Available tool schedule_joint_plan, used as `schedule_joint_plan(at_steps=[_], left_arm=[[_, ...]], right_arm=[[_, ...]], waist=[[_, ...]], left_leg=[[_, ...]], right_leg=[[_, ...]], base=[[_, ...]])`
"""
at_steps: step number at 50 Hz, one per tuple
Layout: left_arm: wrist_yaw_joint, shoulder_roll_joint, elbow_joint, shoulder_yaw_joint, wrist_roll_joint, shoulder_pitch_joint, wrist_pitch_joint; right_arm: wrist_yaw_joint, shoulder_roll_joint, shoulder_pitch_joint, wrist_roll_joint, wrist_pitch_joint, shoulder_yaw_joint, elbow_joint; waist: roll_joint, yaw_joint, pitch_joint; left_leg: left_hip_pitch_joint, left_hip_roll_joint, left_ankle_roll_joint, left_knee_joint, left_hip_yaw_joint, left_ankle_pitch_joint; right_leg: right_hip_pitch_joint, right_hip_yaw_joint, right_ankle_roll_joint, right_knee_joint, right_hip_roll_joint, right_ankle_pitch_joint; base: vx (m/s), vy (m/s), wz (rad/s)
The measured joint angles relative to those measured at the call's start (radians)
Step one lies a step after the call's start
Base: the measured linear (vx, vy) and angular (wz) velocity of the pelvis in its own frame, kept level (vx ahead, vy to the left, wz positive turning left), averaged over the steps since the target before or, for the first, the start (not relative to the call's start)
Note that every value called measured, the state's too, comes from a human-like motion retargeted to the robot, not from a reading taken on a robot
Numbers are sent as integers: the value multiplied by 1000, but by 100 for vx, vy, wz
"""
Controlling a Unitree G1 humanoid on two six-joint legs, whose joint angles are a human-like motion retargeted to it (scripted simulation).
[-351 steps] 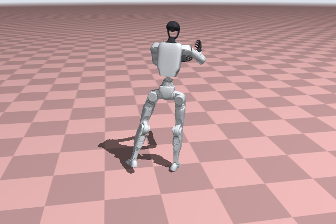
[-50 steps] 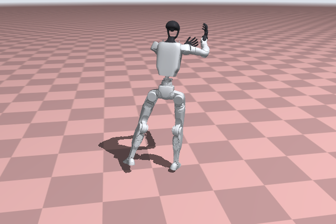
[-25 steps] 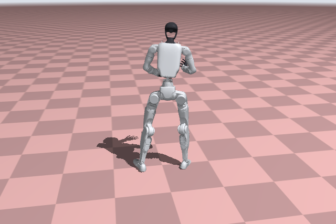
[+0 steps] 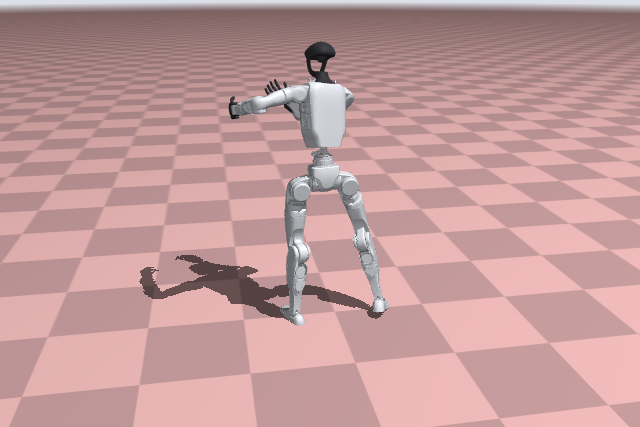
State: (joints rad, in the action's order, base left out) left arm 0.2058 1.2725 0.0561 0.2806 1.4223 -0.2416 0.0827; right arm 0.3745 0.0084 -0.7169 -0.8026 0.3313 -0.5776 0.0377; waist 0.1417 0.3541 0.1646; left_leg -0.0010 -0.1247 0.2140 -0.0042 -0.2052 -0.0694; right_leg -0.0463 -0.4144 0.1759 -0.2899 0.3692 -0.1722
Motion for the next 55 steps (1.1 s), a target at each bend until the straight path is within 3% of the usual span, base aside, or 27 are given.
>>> schedule_joint_plan(at_steps=[7,15,17,18,20,21,22,23,24,25,27,31,32,33,35,38,40,43,50,55], left_arm=[[-43,-51,89,92,-100,-72,0],[-172,-326,129,217,-249,-7,53],[-132,-424,148,238,-307,14,52],[-131,-464,150,255,-277,26,46],[-131,-554,166,289,-274,28,16],[-166,-599,170,312,-250,22,41],[-186,-643,175,330,-245,15,54],[-178,-685,183,339,-276,4,42],[-201,-725,187,358,-272,-14,47],[-241,-764,190,383,-250,-36,61],[-233,-816,186,427,-255,-88,64],[-281,-925,185,512,-173,-258,107],[-281,-950,185,531,-149,-311,112],[-277,-976,191,552,-118,-373,114],[-272,-1018,191,584,-73,-478,120],[-262,-1063,191,618,-16,-629,135],[-260,-1082,188,635,12,-717,140],[-291,-1100,200,666,-25,-859,190],[-266,-1066,196,695,-13,-1026,221],[-254,-1044,204,688,-25,-1025,219]], right_arm=[[13,41,19,-92,1,-52,-110],[-39,-79,186,-201,-16,-115,-152],[-132,-239,149,395,-122,-158,-206],[-115,-270,168,398,-99,-168,-207],[-121,-405,143,782,-191,-271,-246],[-80,-389,199,368,-58,-213,-205],[-53,-410,219,240,-6,-185,-184],[-52,-501,164,682,-117,-218,-204],[-36,-533,166,614,-115,-205,-189],[-12,-535,195,291,-57,-169,-155],[-77,-638,156,331,-62,-171,-136],[-13,-775,90,88,32,-73,-136],[-41,-805,72,-27,56,-41,-137],[-124,-817,63,-302,98,17,-140],[-182,-875,8,-447,117,69,-169],[-204,-958,-102,-502,137,106,-224],[-171,-1015,-187,-408,98,104,-281],[-149,-1025,-312,-415,98,105,-306],[-132,-1056,-495,-303,92,38,-353],[-133,-1005,-495,-282,90,37,-354]], waist=[[-35,-4,37],[-105,-77,99],[-113,-113,103],[-117,-135,101],[-122,-182,93],[-125,-211,94],[-129,-238,93],[-134,-264,89],[-139,-292,85],[-144,-320,83],[-155,-368,67],[-165,-433,45],[-169,-444,43],[-172,-453,45],[-183,-464,36],[-198,-472,19],[-204,-470,2],[-217,-466,9],[-204,-446,-20],[-186,-449,-14]], left_leg=[[-18,4,-9,2,-34,5],[-34,-9,-32,-26,-126,15],[-29,-23,-36,-34,-154,20],[-27,-37,-25,-29,-163,19],[-25,-63,-12,-20,-186,19],[-17,-76,-6,-19,-197,19],[-10,-87,-5,-18,-209,20],[-5,-95,-13,-18,-222,24],[2,-105,-13,-15,-232,26],[9,-117,-10,-10,-240,27],[19,-136,-16,2,-254,34],[32,-184,-24,46,-270,56],[34,-191,-29,62,-269,62],[35,-196,-34,82,-266,67],[36,-199,-49,118,-260,81],[34,-192,-73,168,-246,107],[30,-189,-83,196,-236,126],[49,-165,-140,198,-224,203],[53,-191,-121,218,-195,252],[70,-198,-104,199,-211,210]], right_leg=[[-11,16,24,41,-3,58],[-36,24,49,144,-34,168],[-53,44,56,153,-52,183],[-55,54,57,159,-66,189],[-71,78,61,157,-92,197],[-70,83,63,158,-105,199],[-72,92,65,157,-117,201],[-82,106,69,151,-126,204],[-84,115,72,150,-137,206],[-81,120,76,151,-149,206],[-81,136,84,148,-167,209],[-72,157,86,141,-212,209],[-68,160,86,136,-217,210],[-62,162,86,128,-218,213],[-54,170,86,110,-213,217],[-42,180,86,86,-195,219],[-37,188,86,76,-187,216],[-18,207,86,75,-167,194],[-1,232,86,113,-205,154],[-9,234,86,119,-218,152]], base=[[-5,-9,-24],[-9,-22,-60],[-6,-28,-76],[-4,-30,-73],[-1,-31,-70],[1,-31,-65],[3,-31,-67],[4,-30,-68],[5,-30,-63],[7,-29,-54],[8,-29,-53],[10,-29,-48],[11,-22,-33],[12,-19,-27],[12,-15,-25],[13,-9,-24],[12,-6,-29],[9,-5,-36],[4,-5,-33],[-2,3,-5]])
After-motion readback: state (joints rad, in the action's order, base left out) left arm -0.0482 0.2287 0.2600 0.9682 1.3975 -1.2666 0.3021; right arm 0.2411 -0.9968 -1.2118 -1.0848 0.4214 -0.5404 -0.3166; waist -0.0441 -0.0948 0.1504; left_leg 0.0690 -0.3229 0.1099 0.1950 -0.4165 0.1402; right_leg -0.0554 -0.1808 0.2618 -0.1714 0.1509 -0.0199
